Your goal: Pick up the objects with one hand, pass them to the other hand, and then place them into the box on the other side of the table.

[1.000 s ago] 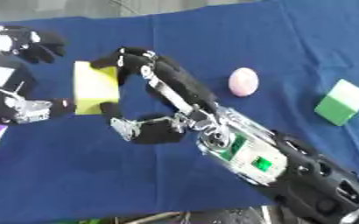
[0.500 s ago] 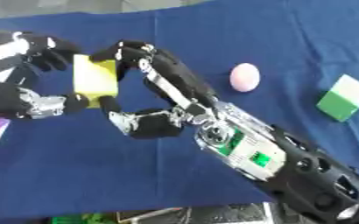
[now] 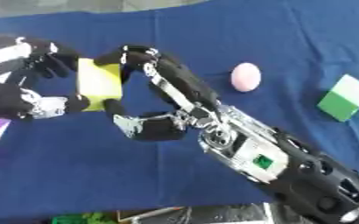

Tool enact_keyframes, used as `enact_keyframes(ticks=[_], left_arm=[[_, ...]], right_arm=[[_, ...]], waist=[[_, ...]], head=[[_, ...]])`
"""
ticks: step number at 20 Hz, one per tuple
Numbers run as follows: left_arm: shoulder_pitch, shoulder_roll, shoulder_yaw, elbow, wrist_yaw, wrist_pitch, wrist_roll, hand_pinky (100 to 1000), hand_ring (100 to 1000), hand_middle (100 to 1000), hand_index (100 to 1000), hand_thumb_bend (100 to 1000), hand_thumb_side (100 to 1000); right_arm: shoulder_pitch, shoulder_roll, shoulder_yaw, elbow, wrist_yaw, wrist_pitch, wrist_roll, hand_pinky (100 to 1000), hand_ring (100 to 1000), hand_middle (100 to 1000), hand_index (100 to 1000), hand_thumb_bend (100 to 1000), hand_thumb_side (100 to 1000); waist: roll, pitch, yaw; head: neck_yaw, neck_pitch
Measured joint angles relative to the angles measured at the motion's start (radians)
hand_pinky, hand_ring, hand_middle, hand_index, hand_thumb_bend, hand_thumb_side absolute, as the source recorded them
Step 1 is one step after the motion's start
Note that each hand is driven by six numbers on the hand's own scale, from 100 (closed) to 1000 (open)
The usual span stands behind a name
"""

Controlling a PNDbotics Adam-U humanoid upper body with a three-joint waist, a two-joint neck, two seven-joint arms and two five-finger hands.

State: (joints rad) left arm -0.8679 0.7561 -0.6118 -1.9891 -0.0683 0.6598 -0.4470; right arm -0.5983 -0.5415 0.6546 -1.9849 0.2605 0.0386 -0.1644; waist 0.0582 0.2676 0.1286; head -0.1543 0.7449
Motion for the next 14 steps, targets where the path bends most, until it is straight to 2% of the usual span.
enact_keyframes(ticks=[3, 8, 14], left_arm=[[-0.003, -0.007, -0.005, -0.005, 0.015, 0.004, 0.009, 809, 780, 757, 881, 305, 532], [-0.004, -0.009, -0.011, -0.005, 0.035, 0.007, 0.015, 814, 785, 761, 890, 332, 532], [-0.010, -0.009, -0.012, -0.005, 0.042, 0.006, 0.008, 821, 791, 765, 909, 409, 564]], right_arm=[[0.001, -0.001, 0.000, 0.000, -0.003, -0.007, 0.004, 841, 616, 453, 701, 100, 100], [0.001, -0.007, -0.001, 0.001, -0.006, -0.018, 0.010, 851, 629, 468, 720, 100, 100], [0.001, -0.008, -0.002, 0.001, -0.022, -0.009, 0.022, 855, 633, 469, 726, 100, 100]], waist=[[0.000, 0.000, 0.000], [0.002, 0.000, -0.003], [0.002, 0.000, -0.004]], head=[[0.000, 0.000], [-0.001, 0.000], [-0.005, 0.000]])
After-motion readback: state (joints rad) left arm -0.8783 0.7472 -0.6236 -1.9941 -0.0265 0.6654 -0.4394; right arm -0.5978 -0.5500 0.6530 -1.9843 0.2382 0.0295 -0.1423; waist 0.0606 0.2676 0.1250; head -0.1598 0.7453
